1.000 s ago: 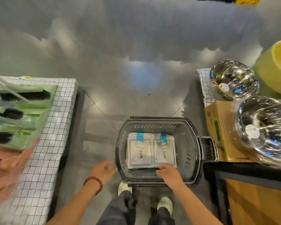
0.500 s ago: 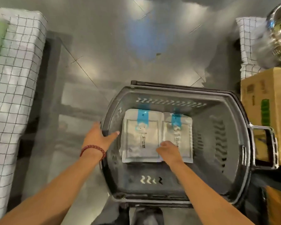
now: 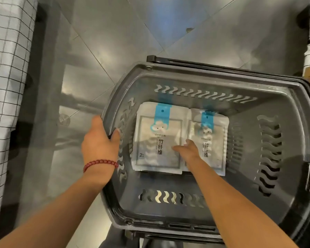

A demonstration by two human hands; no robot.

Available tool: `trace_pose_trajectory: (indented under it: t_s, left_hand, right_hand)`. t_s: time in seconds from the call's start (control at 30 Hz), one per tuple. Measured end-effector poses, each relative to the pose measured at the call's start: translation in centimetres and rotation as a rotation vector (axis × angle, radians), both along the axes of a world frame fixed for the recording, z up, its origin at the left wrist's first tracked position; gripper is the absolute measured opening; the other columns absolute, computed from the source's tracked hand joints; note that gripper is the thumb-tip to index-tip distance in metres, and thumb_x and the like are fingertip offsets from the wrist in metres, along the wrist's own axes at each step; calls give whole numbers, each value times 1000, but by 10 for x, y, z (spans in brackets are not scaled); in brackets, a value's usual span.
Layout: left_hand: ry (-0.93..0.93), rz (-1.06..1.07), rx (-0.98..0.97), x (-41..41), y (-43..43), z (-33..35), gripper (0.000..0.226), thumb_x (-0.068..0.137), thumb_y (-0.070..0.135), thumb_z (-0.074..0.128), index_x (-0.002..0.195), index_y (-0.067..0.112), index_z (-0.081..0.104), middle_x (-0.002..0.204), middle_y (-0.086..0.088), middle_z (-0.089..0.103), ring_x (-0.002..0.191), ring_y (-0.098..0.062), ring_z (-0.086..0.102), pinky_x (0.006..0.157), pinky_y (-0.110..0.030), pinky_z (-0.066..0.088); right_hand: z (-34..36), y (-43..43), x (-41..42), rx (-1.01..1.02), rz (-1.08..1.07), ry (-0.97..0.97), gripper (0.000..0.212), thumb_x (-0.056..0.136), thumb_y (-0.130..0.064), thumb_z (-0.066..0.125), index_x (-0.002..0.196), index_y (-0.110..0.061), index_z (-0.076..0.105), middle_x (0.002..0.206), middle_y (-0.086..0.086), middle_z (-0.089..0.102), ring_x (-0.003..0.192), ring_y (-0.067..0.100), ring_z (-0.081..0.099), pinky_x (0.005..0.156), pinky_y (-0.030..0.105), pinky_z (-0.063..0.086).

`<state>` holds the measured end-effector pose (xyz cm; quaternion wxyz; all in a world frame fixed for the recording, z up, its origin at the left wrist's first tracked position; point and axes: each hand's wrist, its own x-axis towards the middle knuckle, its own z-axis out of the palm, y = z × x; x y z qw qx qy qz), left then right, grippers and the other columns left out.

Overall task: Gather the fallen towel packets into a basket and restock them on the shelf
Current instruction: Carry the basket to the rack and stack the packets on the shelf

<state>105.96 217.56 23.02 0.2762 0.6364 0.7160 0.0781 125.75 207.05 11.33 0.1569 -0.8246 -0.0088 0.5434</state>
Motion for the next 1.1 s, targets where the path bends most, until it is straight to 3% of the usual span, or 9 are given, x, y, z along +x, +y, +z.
trace_pose_trajectory:
  t_s: [0.2,0.27,0.37,0.47,0.57,0.7,0.87,1.0,1.1]
  left_hand:
    - [-59,25,-37,0,0,6,33,86,17,64,115,10,50,69,15,47,57,2,46,51,-19,39]
    - [-141,6,-62,-3,-1,14,47,86,16,65,128,12,46,95,6,59,82,-4,58,78,-26,52]
    - [-92,-132,51,-9,-9,30,63,83,22,68,139,15,38,136,-4,44,127,-19,40,107,-38,34]
    - [-54,-235,54,-5,-19,42,65,80,34,68,137,21,40,131,1,44,118,-18,45,101,-38,39]
    - [-188,-108,-290,14,-22,49,77,68,46,75,136,26,43,111,12,58,98,-7,57,84,-23,47]
    - [-592,201,-668,31,-19,42,26,68,29,76,93,30,67,81,12,73,89,-13,68,63,-18,50]
    - [-392,113,-539,33,-10,26,22,89,8,60,110,9,66,82,5,66,77,-9,61,56,-12,47]
    - [-242,103,-414,32,-14,9,26,95,7,49,118,3,60,109,-12,65,92,-19,55,84,-25,40]
    - [-232,90,-432,27,-19,-2,29,96,8,47,123,8,57,112,-6,62,90,-13,55,83,-22,40]
  right_hand:
    - [33,-10,-13,278,-115,-87,9,91,-7,57,99,-9,59,101,9,65,99,28,61,82,29,47]
    - [50,-16,-13,378,-149,-94,14,93,-3,53,103,-9,61,101,7,64,99,24,61,86,29,48]
    - [74,-25,-3,488,-210,-97,24,92,1,52,110,-14,60,106,4,64,92,11,61,76,14,50]
    - [95,-31,13,534,-364,25,27,92,2,50,110,-14,63,108,5,69,98,19,65,79,25,55]
    - [112,-30,21,626,-435,248,30,91,4,49,108,-15,65,107,6,71,99,21,68,82,34,57]
    - [115,-13,10,571,-403,441,26,92,1,51,112,-10,62,109,10,70,103,26,66,88,39,53]
    - [77,6,13,238,-159,150,32,93,-12,54,125,-12,53,117,3,59,111,19,55,95,31,45]
    - [36,0,22,91,-73,81,50,91,-15,55,138,-9,40,129,5,50,117,21,48,96,27,37]
    - [15,-3,19,39,-29,135,45,88,-14,57,131,-12,42,112,2,50,106,22,50,86,26,39]
